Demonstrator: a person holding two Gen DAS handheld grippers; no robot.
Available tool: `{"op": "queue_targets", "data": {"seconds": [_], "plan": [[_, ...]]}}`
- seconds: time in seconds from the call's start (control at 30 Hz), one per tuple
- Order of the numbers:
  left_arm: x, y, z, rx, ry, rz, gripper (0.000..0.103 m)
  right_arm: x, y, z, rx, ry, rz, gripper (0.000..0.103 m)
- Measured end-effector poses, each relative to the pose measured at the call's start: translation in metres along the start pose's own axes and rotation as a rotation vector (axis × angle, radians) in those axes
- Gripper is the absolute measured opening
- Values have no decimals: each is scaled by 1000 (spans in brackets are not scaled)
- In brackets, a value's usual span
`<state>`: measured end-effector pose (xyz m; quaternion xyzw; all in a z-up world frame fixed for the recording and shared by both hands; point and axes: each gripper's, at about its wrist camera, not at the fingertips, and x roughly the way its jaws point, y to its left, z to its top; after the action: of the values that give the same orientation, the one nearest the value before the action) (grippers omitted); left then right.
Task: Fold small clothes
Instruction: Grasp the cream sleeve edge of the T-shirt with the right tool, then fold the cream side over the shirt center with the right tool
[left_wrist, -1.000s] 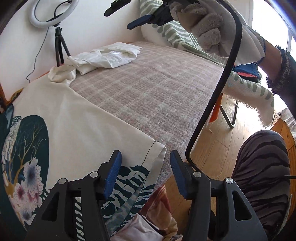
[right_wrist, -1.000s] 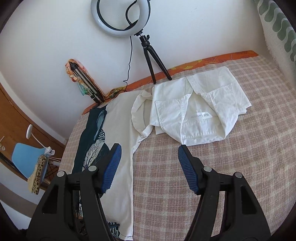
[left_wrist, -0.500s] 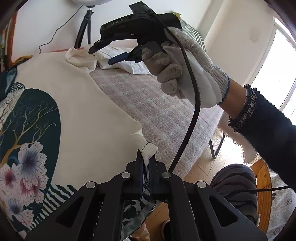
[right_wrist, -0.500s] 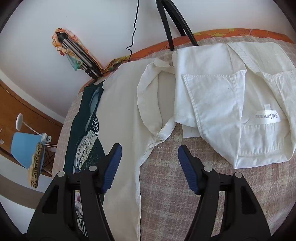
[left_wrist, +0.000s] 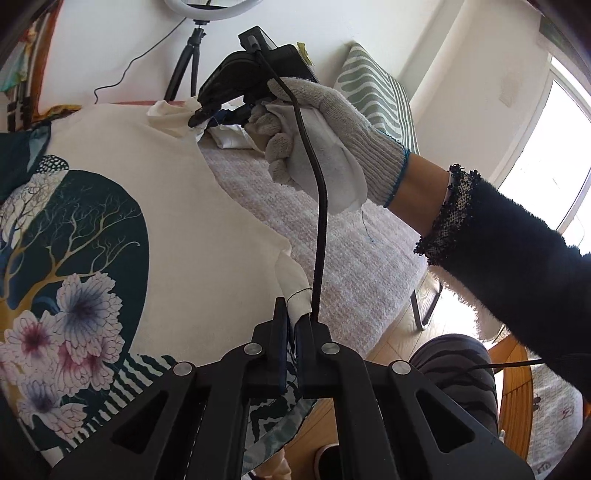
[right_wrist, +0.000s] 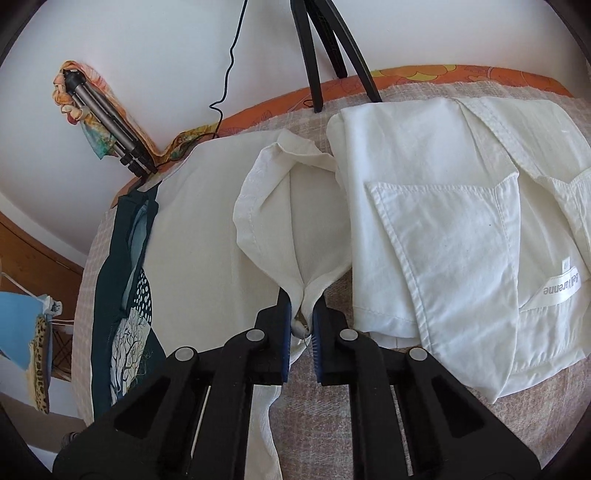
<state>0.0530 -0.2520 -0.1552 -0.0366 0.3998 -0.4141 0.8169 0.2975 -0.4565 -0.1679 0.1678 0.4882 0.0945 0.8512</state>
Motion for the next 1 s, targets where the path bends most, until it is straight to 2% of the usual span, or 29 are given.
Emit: {"op": "queue_targets", "data": {"seconds": [0.1,0.23,0.43,0.57,0.63,0.77,1.0], "plan": [[-6,8,-4,-37,-15,-8,2,-13,13,7,-11,-30,18,10],[-20,17,-10,-80,-42,-11,2,-20,48,13,-83,-41,15,10],[-42,32,-18,-110,-86,19,2,-11,115,11,-237,-24,-15,10],[-45,33,-20,-88,-94,21,2,0,141,10,-290,10,-36,10],[-50,34,-21,-80,-108,58,2,3,145,11,-280,30,-29,10],[-72,43,-28,-83,-132,82,2,8,163,7,-295,54,-33,10],[-120,71,-30,-147,-206,188,2,43,224,-15,-374,114,-10,10]]}}
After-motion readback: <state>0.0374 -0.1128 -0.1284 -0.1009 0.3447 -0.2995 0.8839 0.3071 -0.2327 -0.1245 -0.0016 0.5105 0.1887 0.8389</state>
